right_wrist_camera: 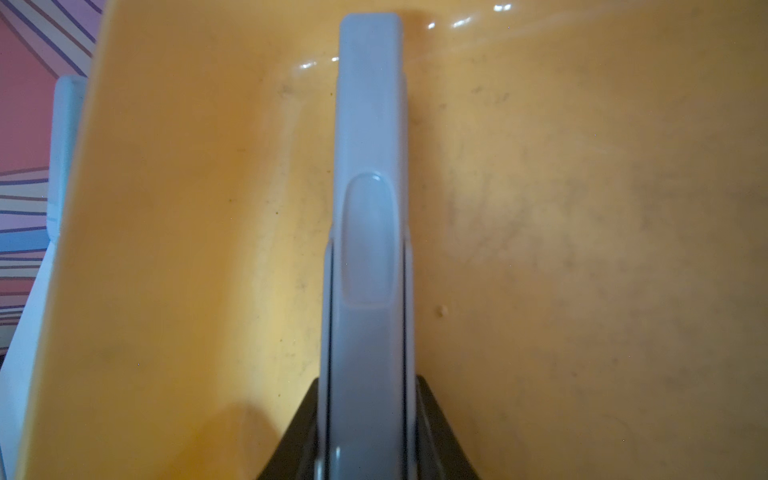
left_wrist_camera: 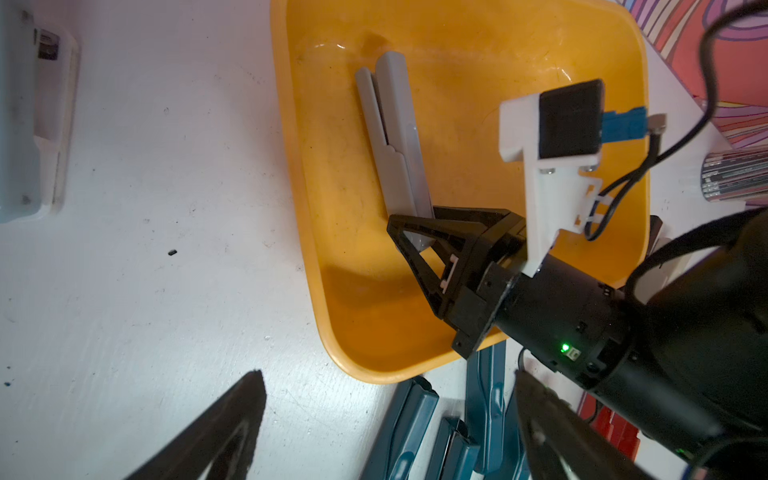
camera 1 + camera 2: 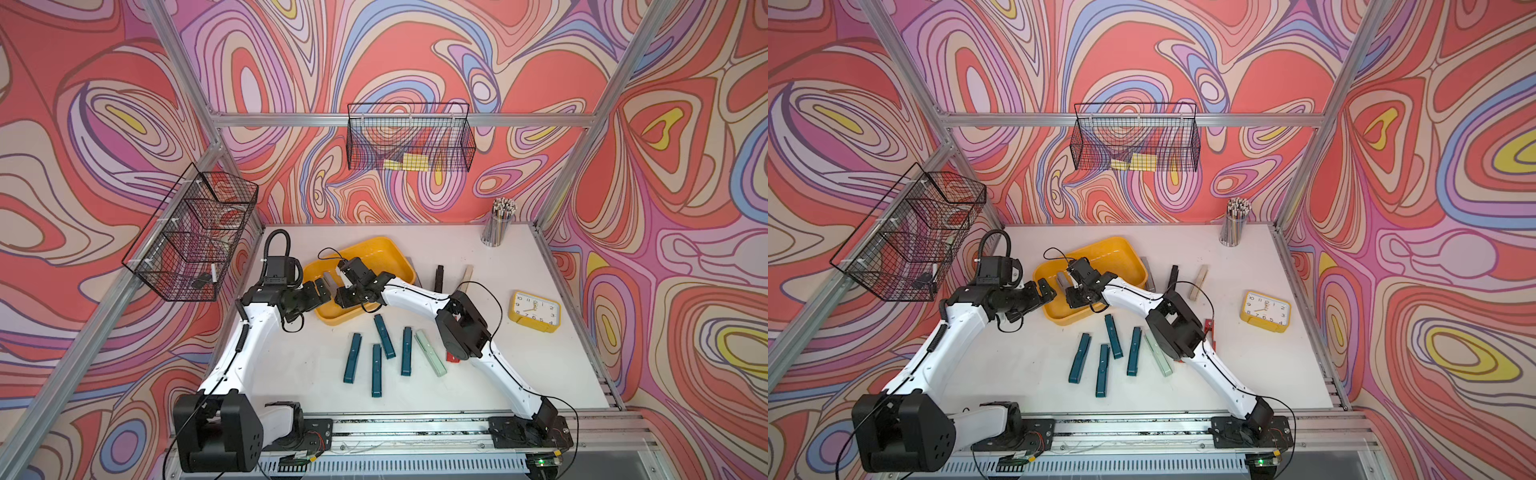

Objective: Put the pruning pliers into the storage box
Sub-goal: Place the pruning pliers in the storage box.

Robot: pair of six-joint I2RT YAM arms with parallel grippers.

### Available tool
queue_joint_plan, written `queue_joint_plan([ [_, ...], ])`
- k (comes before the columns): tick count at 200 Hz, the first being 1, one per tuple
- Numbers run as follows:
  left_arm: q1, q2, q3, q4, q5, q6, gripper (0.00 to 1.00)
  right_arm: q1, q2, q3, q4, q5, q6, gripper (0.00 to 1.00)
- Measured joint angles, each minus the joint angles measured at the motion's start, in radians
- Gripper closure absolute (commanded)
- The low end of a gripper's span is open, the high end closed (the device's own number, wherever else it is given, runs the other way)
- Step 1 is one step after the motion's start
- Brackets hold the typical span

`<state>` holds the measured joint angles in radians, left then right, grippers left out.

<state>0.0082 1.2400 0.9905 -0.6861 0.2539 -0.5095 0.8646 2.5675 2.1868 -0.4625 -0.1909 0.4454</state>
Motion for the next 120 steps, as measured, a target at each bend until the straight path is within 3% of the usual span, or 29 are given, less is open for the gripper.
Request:
queue_joint_plan([
  [78,0.0,0.006,-0.003,0.0,0.0,0.0,0.03,0.0,-0.013,-0.045,0.063,-0.009,-0.014,0.58],
  [120,0.0,0.008,-0.004,0.0,0.0,0.0,0.02,0.0,-0.028,-0.069,0.074,-0.011,-0.018,0.56],
])
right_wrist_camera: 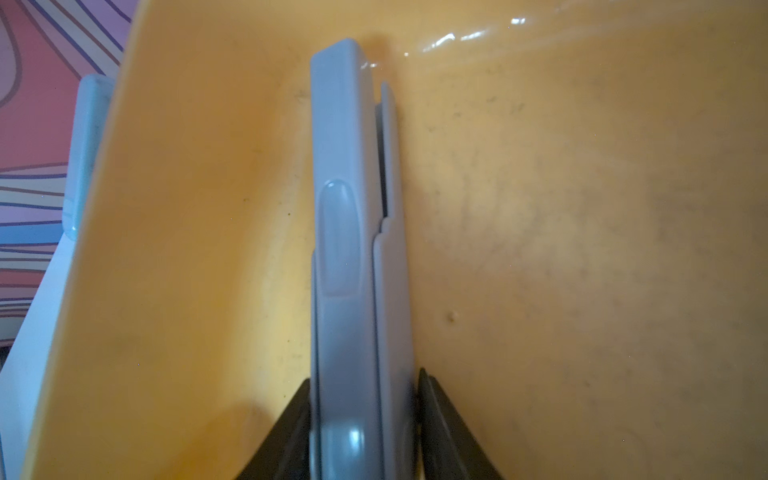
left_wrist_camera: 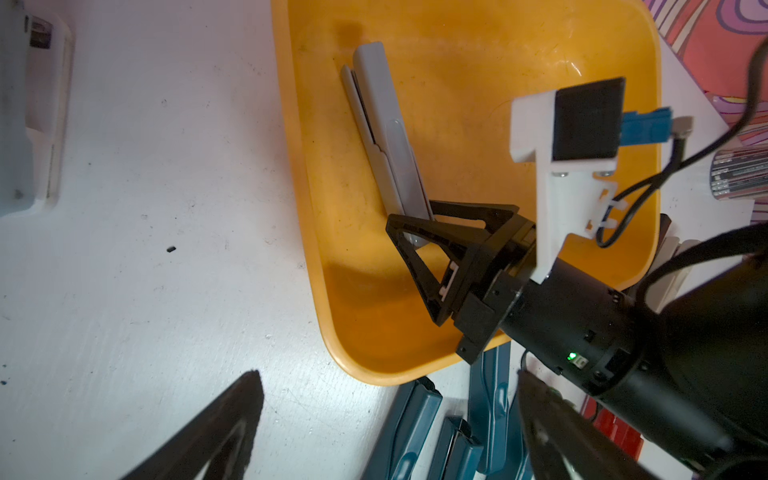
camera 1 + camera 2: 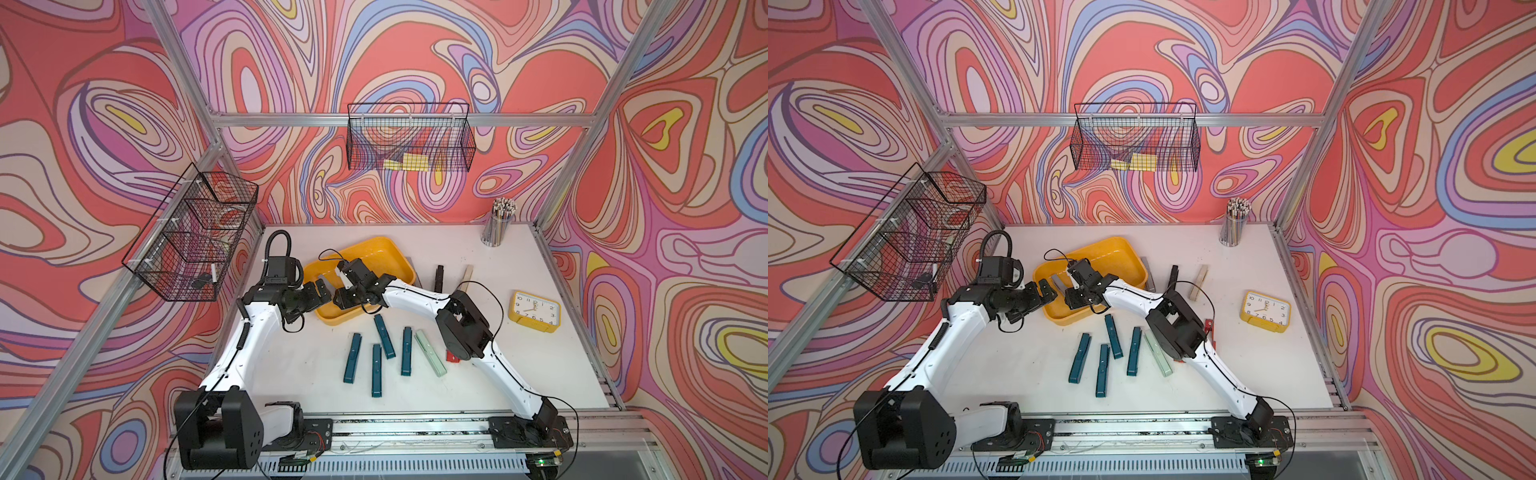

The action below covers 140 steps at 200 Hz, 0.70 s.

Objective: Put the pruning pliers into the storage box
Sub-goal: Place the pruning pliers in the storage box.

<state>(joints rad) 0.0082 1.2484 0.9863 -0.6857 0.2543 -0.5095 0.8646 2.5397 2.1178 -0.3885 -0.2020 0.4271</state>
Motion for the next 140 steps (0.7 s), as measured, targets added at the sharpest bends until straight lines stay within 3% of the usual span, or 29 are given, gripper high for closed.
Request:
queue_joint_plan([
  [70,0.0,0.005,-0.001,0.0,-0.001,-0.004,0.02,0.0,-0.026,-0.037,0.008,0.0,-0.011,0.43],
  [140,0.0,0.016,0.003,0.0,-0.028,-0.033,0.11,0.0,-0.154,-0.176,0.013,0.014,-0.038,0.4],
])
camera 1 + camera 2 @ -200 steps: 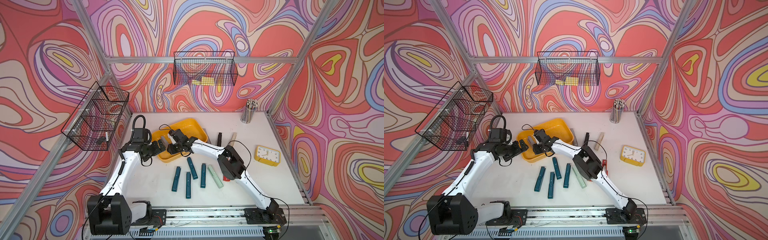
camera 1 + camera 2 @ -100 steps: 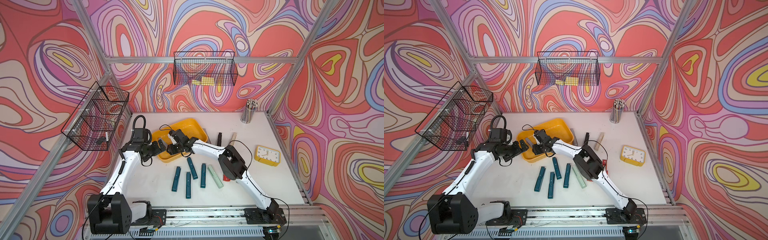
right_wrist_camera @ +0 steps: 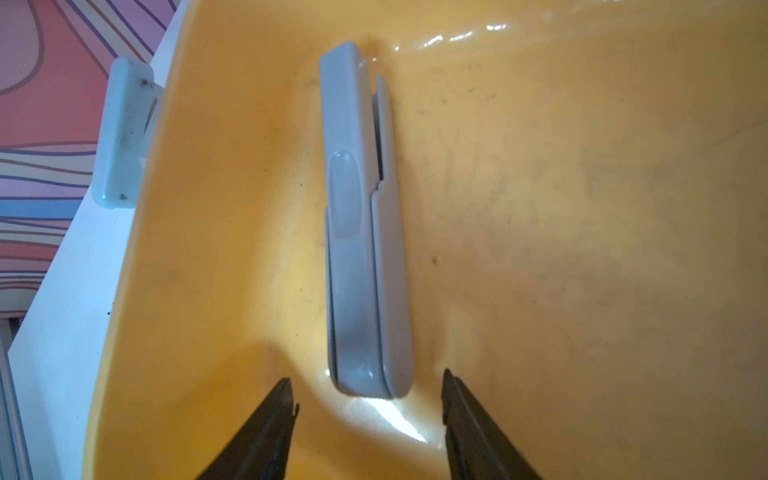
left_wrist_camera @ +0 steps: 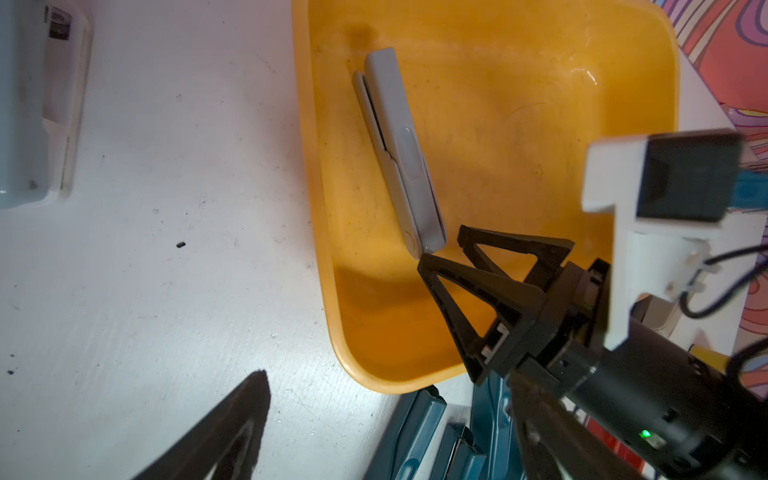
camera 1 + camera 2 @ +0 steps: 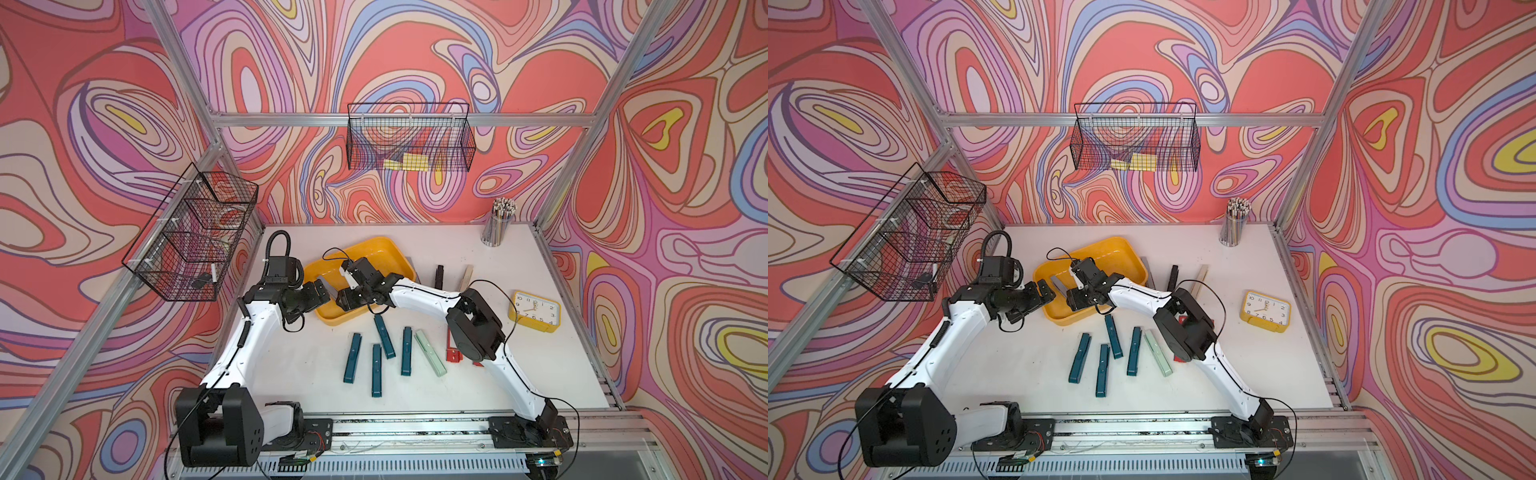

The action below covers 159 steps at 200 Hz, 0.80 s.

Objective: Put the pruning pliers into the storage box
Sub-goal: Place the pruning pliers in the storage box, then adjust the pruning pliers in the storage box.

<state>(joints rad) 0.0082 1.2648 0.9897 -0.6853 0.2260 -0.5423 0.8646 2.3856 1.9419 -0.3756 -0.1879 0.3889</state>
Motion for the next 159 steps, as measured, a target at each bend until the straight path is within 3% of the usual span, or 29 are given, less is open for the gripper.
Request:
queue_joint_plan([
  [96,-0.04,0.171,0.108,0.064,-0.014,-0.112,0.34,-0.022,-0.204,-0.185,0.005,0.108,-0.063,0.45],
  [131,-0.119,0.284,0.209,0.064,-0.084,-0.179,0.46,-0.129,-0.33,-0.332,0.021,0.105,-0.061,0.45],
  [159,-0.164,0.348,0.264,0.031,-0.164,-0.241,0.49,-0.232,-0.431,-0.435,0.026,0.102,-0.061,0.44],
])
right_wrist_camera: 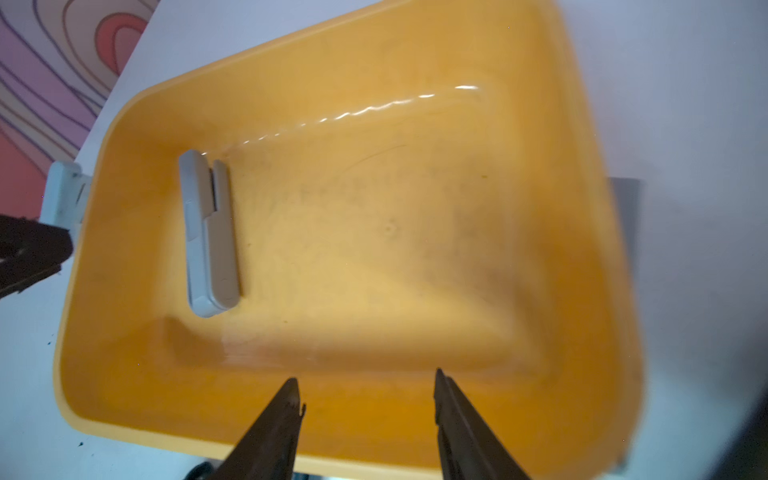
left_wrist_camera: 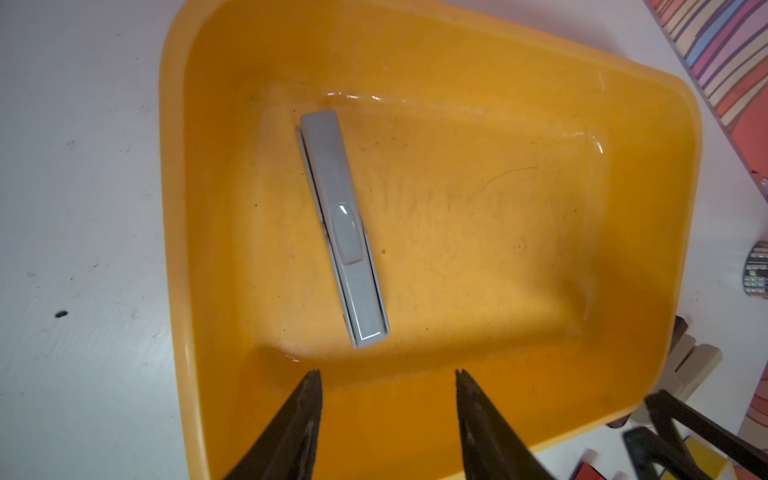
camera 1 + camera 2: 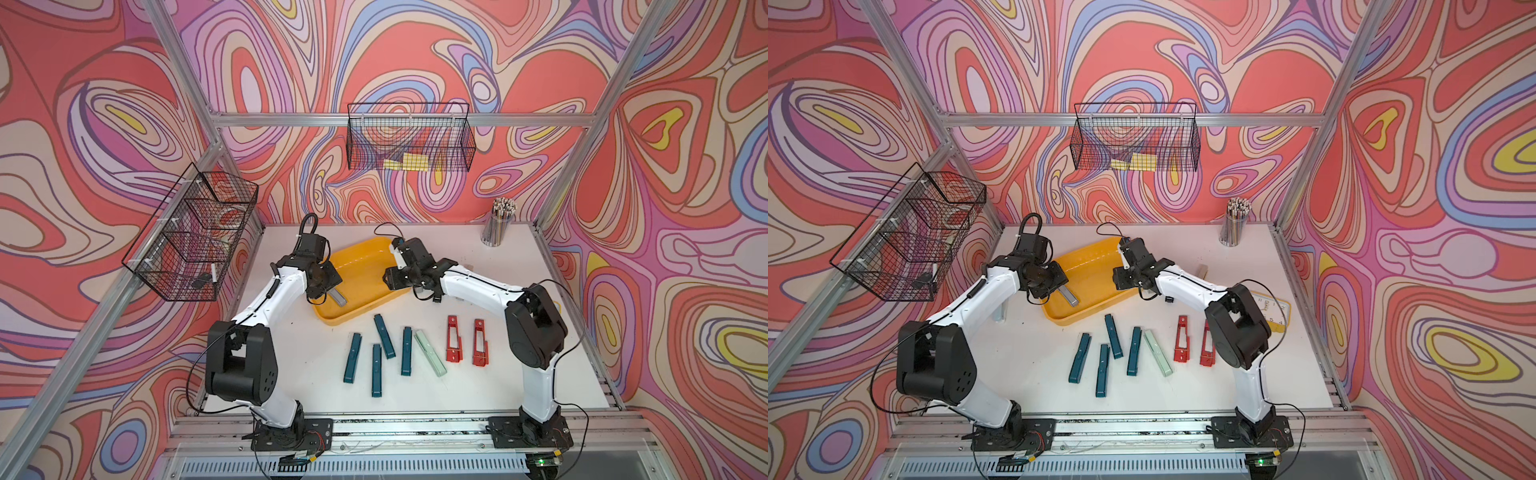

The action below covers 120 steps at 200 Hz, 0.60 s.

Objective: Put the pruning pliers into the storage box
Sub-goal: Adjust the pruning pliers in the storage box.

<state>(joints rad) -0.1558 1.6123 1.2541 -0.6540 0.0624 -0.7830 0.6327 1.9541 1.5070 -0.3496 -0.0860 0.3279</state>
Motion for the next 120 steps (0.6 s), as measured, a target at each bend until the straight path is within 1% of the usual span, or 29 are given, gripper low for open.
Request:
queue_joint_plan([
  [23,-0.035,0.034,0.032,-0.042,-0.068,-0.055,0.47,-0.027,-0.059,-0.053,0.012,-0.01,-0.002,0.44],
  [60,-0.099,0.098,0.101,-0.091,-0.148,-0.135,0.36,-0.036,-0.09,-0.109,0.043,-0.059,-0.004,0.44],
  [90,-0.116,0.121,0.096,-0.092,-0.168,-0.181,0.36,-0.073,-0.107,-0.177,0.051,-0.095,-0.005,0.43],
  [120,-0.117,0.121,0.048,-0.084,-0.172,-0.208,0.36,-0.127,-0.176,-0.264,0.051,-0.117,-0.005,0.41],
])
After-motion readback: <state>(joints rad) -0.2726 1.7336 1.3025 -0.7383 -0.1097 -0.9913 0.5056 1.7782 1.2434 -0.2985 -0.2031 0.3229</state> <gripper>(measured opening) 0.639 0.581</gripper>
